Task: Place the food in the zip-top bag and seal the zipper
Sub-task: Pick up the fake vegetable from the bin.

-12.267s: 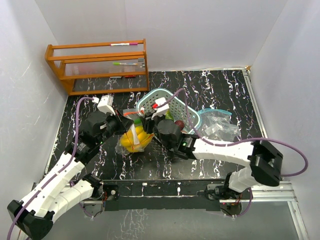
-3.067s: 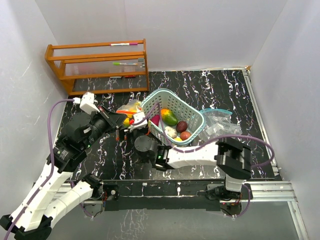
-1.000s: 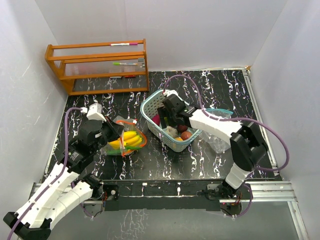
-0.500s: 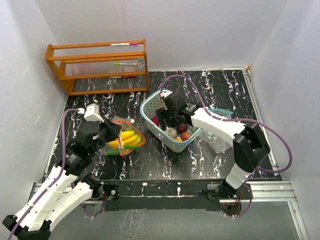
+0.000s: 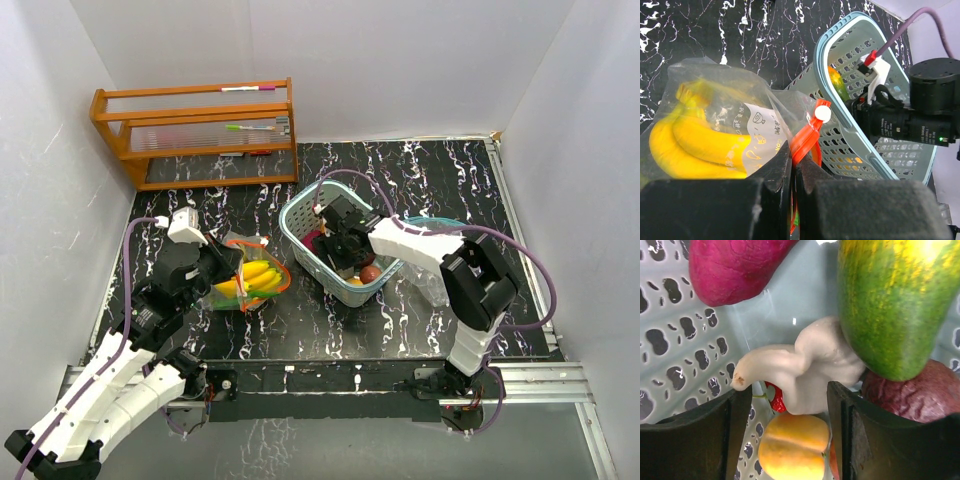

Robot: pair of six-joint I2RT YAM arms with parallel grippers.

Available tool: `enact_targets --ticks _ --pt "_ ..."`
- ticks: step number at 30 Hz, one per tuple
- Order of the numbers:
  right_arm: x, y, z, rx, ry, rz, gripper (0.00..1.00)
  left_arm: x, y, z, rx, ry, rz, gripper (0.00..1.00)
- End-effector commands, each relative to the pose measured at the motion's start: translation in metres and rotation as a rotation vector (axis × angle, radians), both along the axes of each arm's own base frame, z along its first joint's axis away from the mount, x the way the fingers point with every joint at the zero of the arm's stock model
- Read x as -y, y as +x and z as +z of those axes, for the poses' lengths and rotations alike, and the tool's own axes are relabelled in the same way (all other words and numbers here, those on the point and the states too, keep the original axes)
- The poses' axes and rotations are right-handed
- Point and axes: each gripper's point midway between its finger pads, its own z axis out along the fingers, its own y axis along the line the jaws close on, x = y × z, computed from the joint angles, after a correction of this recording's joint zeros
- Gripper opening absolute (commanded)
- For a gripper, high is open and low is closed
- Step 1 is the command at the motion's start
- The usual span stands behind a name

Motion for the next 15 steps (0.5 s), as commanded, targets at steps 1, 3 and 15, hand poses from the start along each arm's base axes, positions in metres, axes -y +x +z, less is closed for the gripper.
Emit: enact_targets --ticks 1,3,15 --pt "-0.002 -0.004 -0.012 -0.024 0.008 0.023 0.61 -0.003 0.001 0.003 0.026 0.009 0.008 0.0" --pt "0.002 -0.005 -0.017 -0.026 -0.005 0.009 0.58 -0.002 0.001 0.003 0.027 0.009 0.005 0.0" --pt "0.003 0.017 0.04 0.139 0.059 -0.079 0.13 0.0 0.001 0.001 0.02 0.007 0.0 0.0"
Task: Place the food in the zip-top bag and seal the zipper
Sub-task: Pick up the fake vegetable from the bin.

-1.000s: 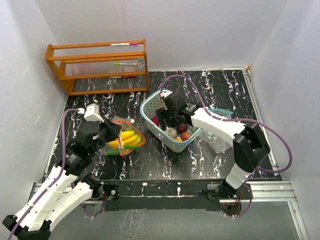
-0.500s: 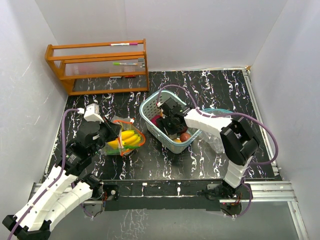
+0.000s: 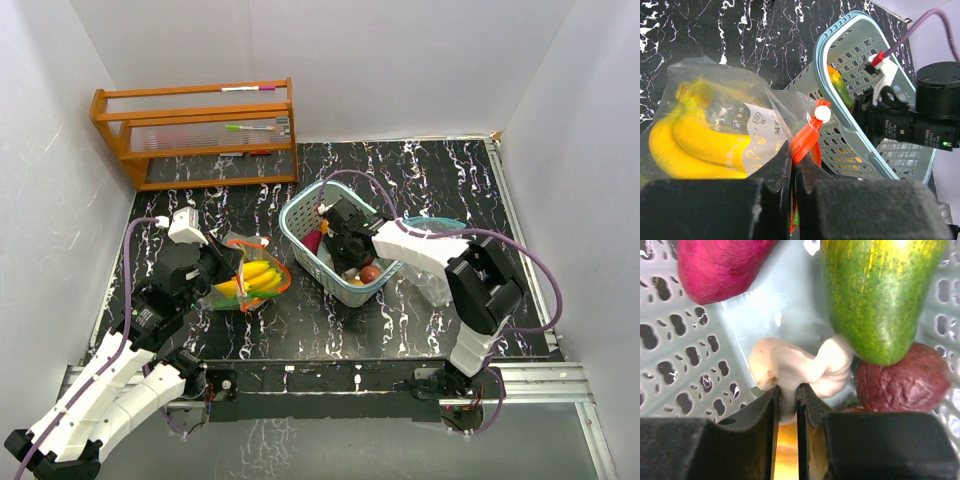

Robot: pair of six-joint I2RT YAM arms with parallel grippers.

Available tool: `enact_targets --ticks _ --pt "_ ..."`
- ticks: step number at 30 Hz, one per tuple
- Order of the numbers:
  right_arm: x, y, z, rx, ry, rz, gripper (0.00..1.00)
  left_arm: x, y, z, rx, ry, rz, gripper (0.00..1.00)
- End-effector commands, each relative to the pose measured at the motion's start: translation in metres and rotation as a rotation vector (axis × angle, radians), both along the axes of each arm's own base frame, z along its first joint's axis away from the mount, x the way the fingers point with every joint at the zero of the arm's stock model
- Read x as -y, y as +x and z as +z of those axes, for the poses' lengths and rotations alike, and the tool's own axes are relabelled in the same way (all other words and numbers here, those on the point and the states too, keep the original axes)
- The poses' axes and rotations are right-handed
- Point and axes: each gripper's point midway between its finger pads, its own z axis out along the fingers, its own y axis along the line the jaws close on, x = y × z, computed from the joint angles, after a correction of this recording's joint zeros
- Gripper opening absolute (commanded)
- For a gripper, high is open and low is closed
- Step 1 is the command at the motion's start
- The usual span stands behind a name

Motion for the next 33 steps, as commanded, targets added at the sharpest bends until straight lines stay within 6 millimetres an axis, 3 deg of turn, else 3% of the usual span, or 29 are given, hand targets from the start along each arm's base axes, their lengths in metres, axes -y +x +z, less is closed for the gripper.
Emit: enact_targets --ticks 1,6,12,23,27,33 --pt "-0.006 0.018 0.059 0.147 0.096 -0.055 0.12 0.0 0.001 0.001 0.018 0.003 0.002 0.0" --pt "-0.011 0.02 0.115 0.254 0.215 -0.059 0.08 0.0 0.002 0.003 0.02 0.005 0.002 0.0" --pt "-0.01 0.014 0.162 0.335 0.316 -0.049 0.08 0.002 0.003 0.003 0.019 0.003 -0.004 0.0" --pt "-0.038 -0.03 0.261 0.431 0.686 0.156 0.08 0.012 0.008 0.006 0.011 -0.019 -0.027 0.0" --pt "-0.047 -0.044 0.283 0.434 0.789 0.218 0.08 0.019 0.01 0.008 -0.001 -0.04 -0.043 0.0" --pt "-0.089 -0.072 0.283 0.405 0.889 0.321 0.08 0.026 0.014 0.023 0.02 -0.073 -0.06 0.0"
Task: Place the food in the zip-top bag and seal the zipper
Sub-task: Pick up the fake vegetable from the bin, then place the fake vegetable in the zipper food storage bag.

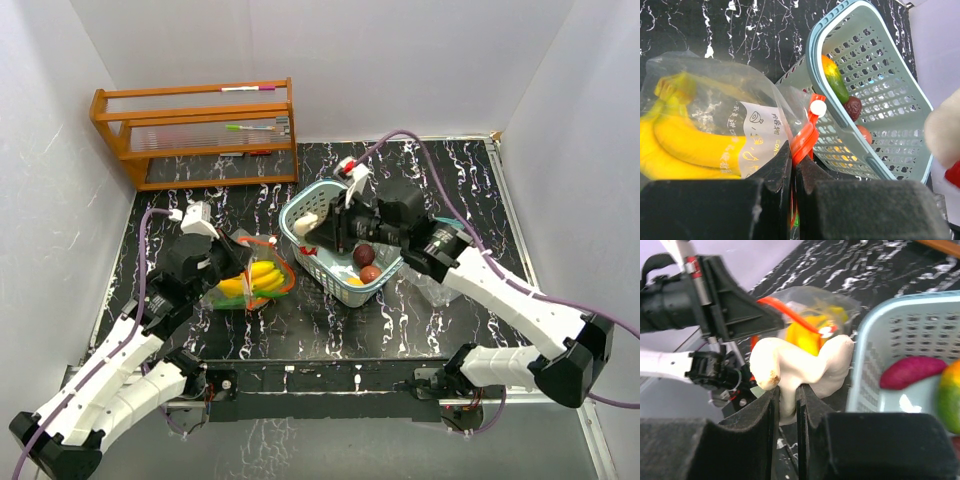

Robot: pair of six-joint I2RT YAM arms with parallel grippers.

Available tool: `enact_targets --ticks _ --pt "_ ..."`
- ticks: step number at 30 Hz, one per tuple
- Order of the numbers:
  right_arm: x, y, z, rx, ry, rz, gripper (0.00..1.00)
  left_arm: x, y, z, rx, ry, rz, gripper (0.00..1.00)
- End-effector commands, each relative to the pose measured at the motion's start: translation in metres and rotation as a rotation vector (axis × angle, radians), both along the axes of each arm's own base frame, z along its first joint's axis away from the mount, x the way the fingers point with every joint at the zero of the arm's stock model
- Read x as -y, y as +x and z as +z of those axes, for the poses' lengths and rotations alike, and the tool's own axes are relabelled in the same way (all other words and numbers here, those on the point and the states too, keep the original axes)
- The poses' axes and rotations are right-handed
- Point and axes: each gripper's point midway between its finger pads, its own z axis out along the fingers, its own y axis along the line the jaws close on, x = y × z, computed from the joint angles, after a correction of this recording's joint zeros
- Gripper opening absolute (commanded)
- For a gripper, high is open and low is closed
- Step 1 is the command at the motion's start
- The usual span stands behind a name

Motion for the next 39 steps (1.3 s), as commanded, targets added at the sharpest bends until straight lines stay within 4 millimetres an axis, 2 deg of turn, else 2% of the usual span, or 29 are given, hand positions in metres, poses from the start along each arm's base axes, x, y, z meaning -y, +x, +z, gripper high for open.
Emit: enact_targets --ticks 1,5,13,23,27,31,36,37,39 --pt "-0.045 -0.029 0.022 0.057 0.123 0.134 0.08 0.01 0.005 0.036 0.072 -0.07 -0.022 0.0" --pt "-0.069 -0.035 0.005 0.028 0.12 0.147 0.08 0.011 0.005 0.04 0.076 -0.075 -0.025 0.0" --pt "-0.08 -0.019 -0.025 -0.022 0.093 0.076 0.08 0.006 0.0 0.04 0.079 -0.077 -0.019 0.0" --pt "-0.109 -0.03 -0.056 -0.086 0.045 0.184 0.08 0.007 0.0 0.037 0.077 -0.075 -0.022 0.0" --pt "-0.112 -0.028 -0.06 -0.091 0.037 0.179 0.08 0.008 -0.001 0.037 0.077 -0.078 -0.028 0.0" --pt "-0.116 -0.014 -0.057 -0.083 0.06 0.116 0.08 0.01 -0.002 0.034 0.07 -0.088 -0.036 0.0" --pt "-0.136 0.005 -0.049 -0.093 0.114 0.044 0.08 0.014 -0.002 0.029 0.057 -0.103 -0.049 0.0" --pt "-0.146 0.012 -0.05 -0.087 0.115 0.0 0.08 0.015 -0.003 0.029 0.054 -0.106 -0.053 0.0" --pt "-0.154 0.019 -0.052 -0.074 0.091 -0.058 0.08 0.015 -0.003 0.029 0.054 -0.108 -0.054 0.0"
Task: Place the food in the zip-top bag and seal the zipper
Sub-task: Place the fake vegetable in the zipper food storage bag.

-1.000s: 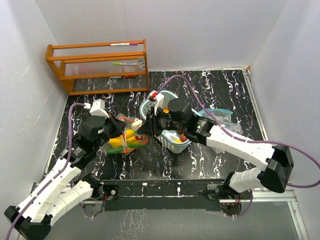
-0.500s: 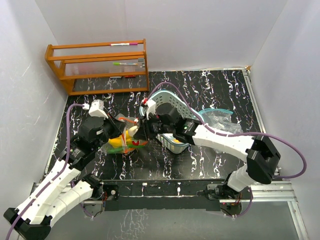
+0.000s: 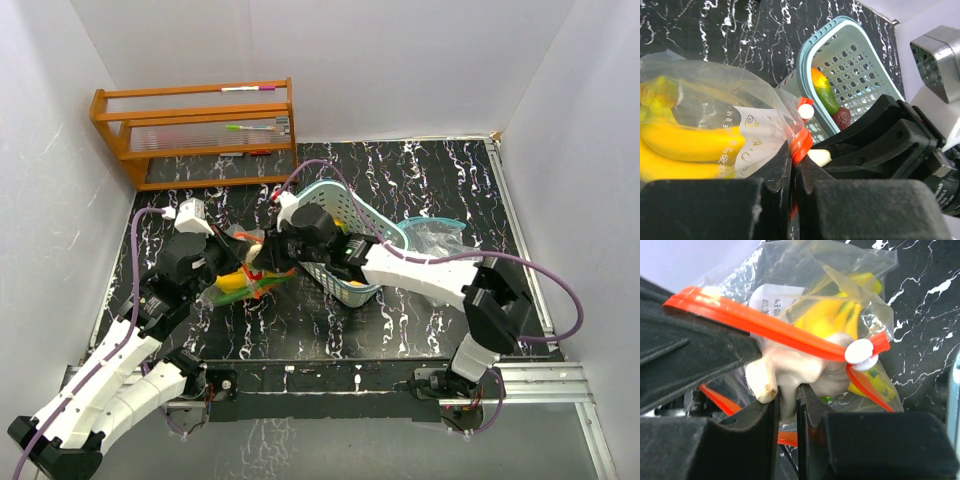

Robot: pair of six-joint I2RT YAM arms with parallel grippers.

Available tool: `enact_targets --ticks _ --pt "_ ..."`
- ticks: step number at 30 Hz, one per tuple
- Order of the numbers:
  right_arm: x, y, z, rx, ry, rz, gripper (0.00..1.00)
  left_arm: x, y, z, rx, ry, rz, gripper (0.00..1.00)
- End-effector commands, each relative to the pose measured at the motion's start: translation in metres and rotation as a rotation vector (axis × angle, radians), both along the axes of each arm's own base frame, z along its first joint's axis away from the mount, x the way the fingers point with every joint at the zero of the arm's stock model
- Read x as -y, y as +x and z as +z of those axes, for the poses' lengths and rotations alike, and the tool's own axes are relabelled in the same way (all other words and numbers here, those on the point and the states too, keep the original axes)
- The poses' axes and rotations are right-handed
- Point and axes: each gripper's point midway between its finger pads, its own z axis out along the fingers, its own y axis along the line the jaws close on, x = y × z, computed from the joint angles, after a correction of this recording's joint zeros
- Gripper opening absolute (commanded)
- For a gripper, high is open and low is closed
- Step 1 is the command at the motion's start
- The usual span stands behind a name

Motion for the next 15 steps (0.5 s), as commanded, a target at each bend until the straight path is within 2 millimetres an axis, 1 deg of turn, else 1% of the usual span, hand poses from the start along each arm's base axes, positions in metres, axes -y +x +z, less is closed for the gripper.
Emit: enact_targets --ticks 1,6,8,9,10,12,14,15 --pt "-0.032 0.031 0.047 0.111 0.103 -0.16 0.08 0.01 -0.005 0.012 0.023 -0.055 -0.047 0.0" --pt "-0.037 0.048 0.055 0.145 0.131 -0.31 0.09 0.01 -0.006 0.013 0.023 -0.059 -0.049 0.0" --pt "-0.035 0.055 0.05 0.159 0.096 -0.385 0.09 0.01 -0.006 0.012 0.02 -0.061 -0.049 0.0" --pt "-0.035 0.06 0.039 0.161 0.057 -0.412 0.1 0.011 -0.007 0.013 0.021 -0.063 -0.052 0.0" --pt "-0.034 0.063 0.032 0.16 0.034 -0.437 0.1 0.011 -0.007 0.014 0.022 -0.064 -0.053 0.0" --pt "-0.028 0.067 0.024 0.158 0.015 -0.482 0.12 0.011 -0.007 0.015 0.024 -0.066 -0.053 0.0" --pt "-0.021 0.069 0.023 0.154 0.023 -0.518 0.13 0.011 -0.007 0.014 0.021 -0.064 -0.053 0.0" --pt "-0.02 0.068 0.025 0.157 0.031 -0.52 0.16 0.011 -0.007 0.013 0.02 -0.062 -0.053 0.0"
